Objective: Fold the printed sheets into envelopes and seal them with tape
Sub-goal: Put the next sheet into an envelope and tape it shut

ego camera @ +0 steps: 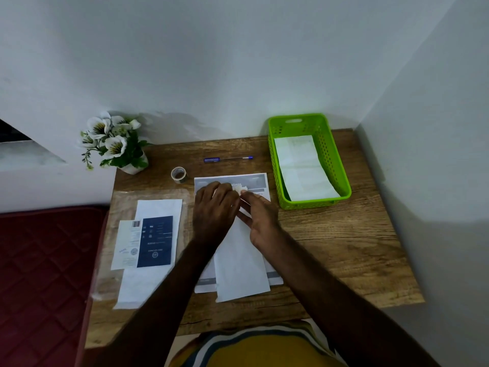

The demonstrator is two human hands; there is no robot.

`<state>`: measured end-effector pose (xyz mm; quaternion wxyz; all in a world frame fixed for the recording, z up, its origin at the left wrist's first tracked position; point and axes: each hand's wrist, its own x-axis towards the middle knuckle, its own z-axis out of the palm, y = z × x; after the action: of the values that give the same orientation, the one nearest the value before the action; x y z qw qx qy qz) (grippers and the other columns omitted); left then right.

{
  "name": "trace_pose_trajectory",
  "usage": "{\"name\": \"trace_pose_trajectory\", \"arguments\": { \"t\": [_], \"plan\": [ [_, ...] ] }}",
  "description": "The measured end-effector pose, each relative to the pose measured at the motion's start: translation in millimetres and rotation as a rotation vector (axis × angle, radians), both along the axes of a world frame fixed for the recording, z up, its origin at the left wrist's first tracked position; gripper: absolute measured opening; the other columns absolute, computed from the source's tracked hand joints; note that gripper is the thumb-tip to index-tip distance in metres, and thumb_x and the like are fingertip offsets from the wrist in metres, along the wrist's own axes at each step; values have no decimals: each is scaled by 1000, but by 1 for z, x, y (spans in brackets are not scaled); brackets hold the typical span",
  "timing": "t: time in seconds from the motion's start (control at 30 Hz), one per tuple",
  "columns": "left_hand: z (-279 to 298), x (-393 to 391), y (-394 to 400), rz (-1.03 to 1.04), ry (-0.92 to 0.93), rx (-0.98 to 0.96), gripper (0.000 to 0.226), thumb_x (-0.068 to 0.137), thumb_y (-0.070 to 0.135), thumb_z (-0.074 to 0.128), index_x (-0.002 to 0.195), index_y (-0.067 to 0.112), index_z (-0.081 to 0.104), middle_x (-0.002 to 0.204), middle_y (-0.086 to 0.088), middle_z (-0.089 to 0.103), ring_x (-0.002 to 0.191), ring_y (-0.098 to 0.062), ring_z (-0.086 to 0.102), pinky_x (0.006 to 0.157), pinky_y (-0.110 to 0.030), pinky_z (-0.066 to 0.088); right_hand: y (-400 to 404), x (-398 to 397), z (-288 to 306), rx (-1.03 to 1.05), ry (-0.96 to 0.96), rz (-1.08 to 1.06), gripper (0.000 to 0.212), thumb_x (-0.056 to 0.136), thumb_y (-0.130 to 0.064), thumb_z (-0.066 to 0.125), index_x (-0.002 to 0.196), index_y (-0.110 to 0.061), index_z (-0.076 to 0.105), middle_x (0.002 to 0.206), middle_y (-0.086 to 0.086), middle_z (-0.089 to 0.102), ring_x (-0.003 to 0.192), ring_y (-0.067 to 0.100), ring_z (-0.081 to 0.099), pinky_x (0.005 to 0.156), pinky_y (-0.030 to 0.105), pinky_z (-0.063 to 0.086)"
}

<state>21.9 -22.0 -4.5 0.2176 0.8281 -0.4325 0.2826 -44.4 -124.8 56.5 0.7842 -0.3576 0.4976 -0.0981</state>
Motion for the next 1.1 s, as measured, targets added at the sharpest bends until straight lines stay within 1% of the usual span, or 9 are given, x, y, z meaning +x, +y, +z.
{"name": "trace_pose_trajectory", "arguments": {
  "t": [0.1, 0.2, 0.27, 0.33, 0.4, 0.47, 0.67, 0.87, 1.1],
  "plan": [
    [4, -3, 0, -2, 10, -19, 24, 85, 17, 80, 104, 7, 69, 105, -16, 74, 105, -35, 67, 91, -46, 54, 0, -1, 1, -7, 2, 7, 31, 95, -13, 71, 123, -2, 66, 120, 14, 72, 109, 26, 70, 92, 43, 60],
    [10, -9, -3, 52, 181, -54, 21, 86, 18, 81, 99, 2, 76, 103, -15, 75, 102, -34, 70, 90, -44, 55, 1, -3, 1, -20, -13, 23, 29, 95, -19, 70, 120, -3, 68, 118, 13, 73, 110, 26, 70, 92, 44, 60],
    [17, -12, -7, 96, 457, -156, 18, 89, 22, 78, 99, 7, 76, 106, -9, 74, 104, -27, 68, 91, -41, 55, 0, -5, 1, -43, -12, 27, 32, 96, -28, 69, 117, -4, 70, 115, 10, 74, 109, 23, 70, 90, 43, 61],
    [25, -12, -10, 153, 858, -313, 16, 93, 34, 74, 100, 19, 76, 105, 6, 74, 100, -11, 67, 89, -37, 58, 0, -6, 1, -81, 10, 36, 36, 97, -36, 66, 116, -7, 71, 114, 7, 74, 108, 20, 69, 90, 42, 61],
    [34, -10, -11, 167, 1301, -452, 17, 94, 48, 68, 97, 34, 76, 99, 17, 75, 91, -3, 69, 81, -30, 60, 0, -7, 0, -122, 42, 37, 33, 97, -37, 66, 115, -9, 70, 116, 6, 73, 107, 21, 69, 91, 43, 61],
    [37, -8, -11, 131, 1550, -561, 12, 94, 50, 68, 94, 42, 77, 98, 18, 76, 90, -1, 69, 77, -28, 57, 1, -7, 0, -154, 56, 31, 27, 97, -33, 68, 113, -12, 68, 118, 6, 72, 108, 22, 69, 91, 44, 61],
    [37, -8, -12, 130, 1631, -637, 9, 93, 45, 70, 88, 47, 77, 94, 18, 75, 91, -4, 70, 66, -18, 55, 7, -7, 1, -227, 37, 50, 14, 93, -37, 73, 95, -24, 68, 106, 0, 75, 100, 16, 70, 84, 40, 63],
    [33, -9, -11, 163, 1653, -627, 17, 96, 41, 67, 104, 28, 75, 96, 13, 76, 97, -16, 67, 76, -26, 55, 9, -8, -4, -258, 43, 41, 6, 90, -22, 77, 90, -21, 71, 95, -3, 74, 95, 17, 70, 67, 27, 62],
    [27, -7, -9, 201, 1597, -547, 18, 92, 42, 73, 103, 28, 73, 99, 9, 76, 90, -19, 68, 66, -20, 56, 10, -11, -13, -291, 101, 46, 11, 91, -20, 75, 84, -24, 67, 93, 0, 73, 92, 19, 71, 77, 36, 64]
  ]
}}
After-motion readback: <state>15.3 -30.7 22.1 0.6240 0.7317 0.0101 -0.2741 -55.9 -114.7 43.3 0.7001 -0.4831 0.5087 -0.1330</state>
